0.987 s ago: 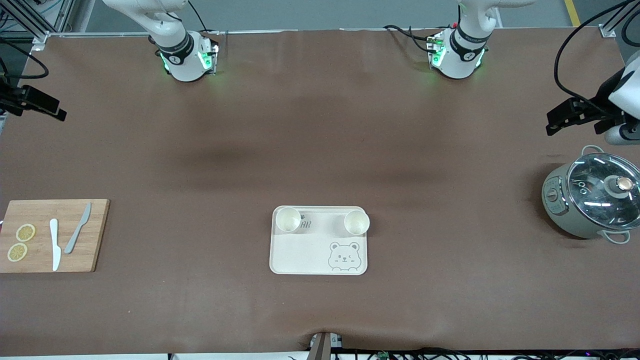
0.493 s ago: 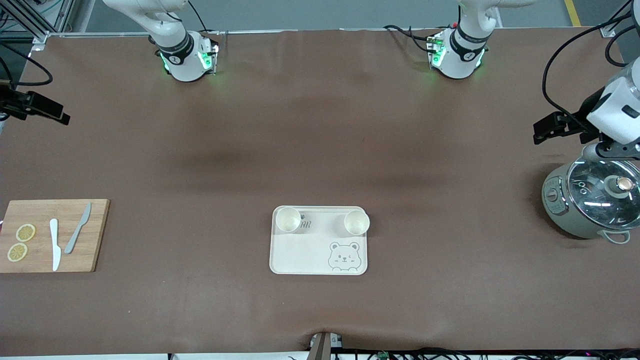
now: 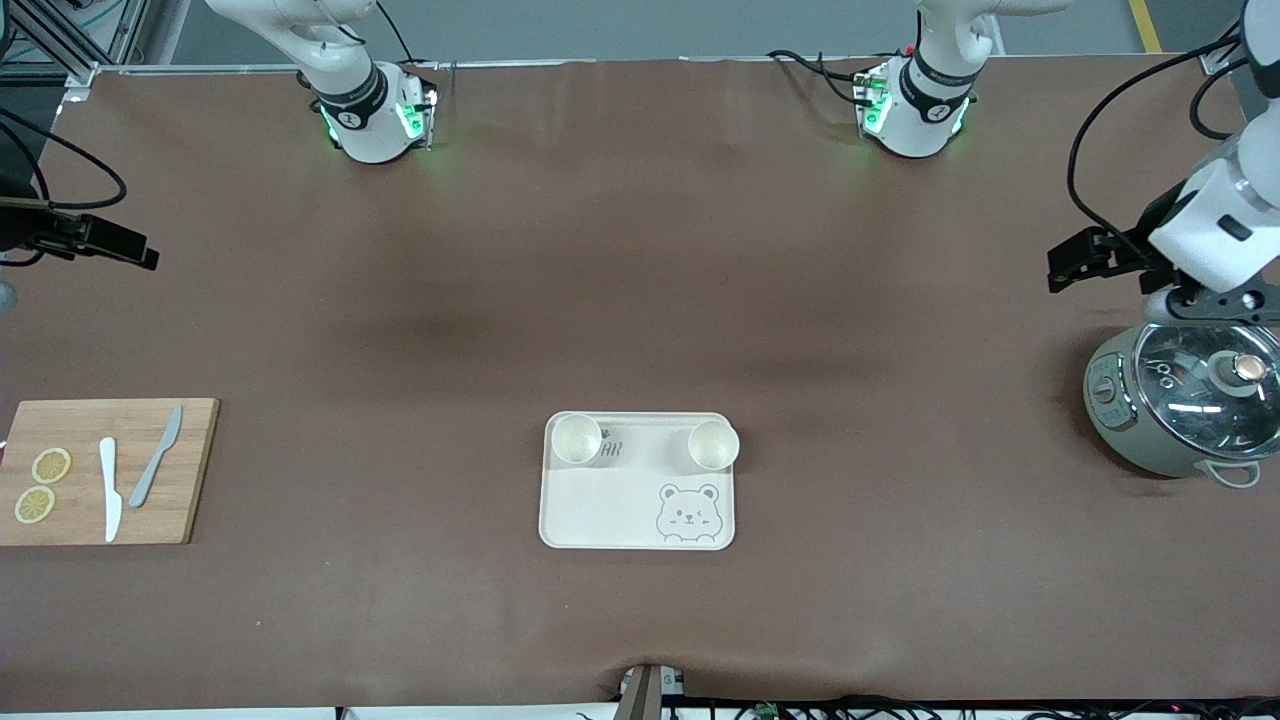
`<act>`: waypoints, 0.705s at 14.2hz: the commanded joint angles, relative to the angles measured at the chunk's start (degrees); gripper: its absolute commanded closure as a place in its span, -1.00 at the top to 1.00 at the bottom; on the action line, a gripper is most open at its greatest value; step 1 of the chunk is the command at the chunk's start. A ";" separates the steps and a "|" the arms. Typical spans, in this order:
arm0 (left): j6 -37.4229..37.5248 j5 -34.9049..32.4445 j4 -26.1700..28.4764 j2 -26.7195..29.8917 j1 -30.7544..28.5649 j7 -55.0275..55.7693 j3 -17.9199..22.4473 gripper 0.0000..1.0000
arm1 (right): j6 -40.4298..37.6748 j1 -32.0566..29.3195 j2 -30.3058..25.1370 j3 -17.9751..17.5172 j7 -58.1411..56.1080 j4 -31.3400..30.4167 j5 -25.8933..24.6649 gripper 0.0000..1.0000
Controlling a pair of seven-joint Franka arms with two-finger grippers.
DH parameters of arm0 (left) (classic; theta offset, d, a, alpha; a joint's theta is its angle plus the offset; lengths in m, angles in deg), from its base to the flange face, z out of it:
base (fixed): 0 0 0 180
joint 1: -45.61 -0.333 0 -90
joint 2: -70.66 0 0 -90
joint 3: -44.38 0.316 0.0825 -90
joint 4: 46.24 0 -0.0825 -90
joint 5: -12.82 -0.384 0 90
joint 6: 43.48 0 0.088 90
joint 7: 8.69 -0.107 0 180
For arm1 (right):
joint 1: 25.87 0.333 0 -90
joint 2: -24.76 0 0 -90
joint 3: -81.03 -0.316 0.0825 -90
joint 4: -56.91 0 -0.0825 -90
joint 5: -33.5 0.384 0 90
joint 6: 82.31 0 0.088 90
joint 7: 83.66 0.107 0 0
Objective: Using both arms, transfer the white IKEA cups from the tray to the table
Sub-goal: 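Reach the left gripper toward the white cups on the tray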
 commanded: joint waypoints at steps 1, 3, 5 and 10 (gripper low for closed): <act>-1.70 0.53 -0.36 -2.36 2.43 0.88 -0.42 1.00 | -0.35 -1.31 -0.19 -0.77 -0.30 0.38 0.10 1.00; -3.89 0.18 -0.36 -3.94 4.10 0.88 -0.42 1.00 | -0.27 -1.31 -0.10 -0.77 -0.30 0.37 0.10 1.00; -5.91 -0.26 -0.10 -5.44 5.86 0.88 -0.42 1.00 | -0.27 -1.31 0.08 -0.68 -0.21 0.37 0.10 1.00; -12.41 -0.26 0.16 -9.74 8.32 3.93 -0.42 1.00 | -0.27 -1.31 0.17 -0.68 -0.39 0.38 0.02 1.00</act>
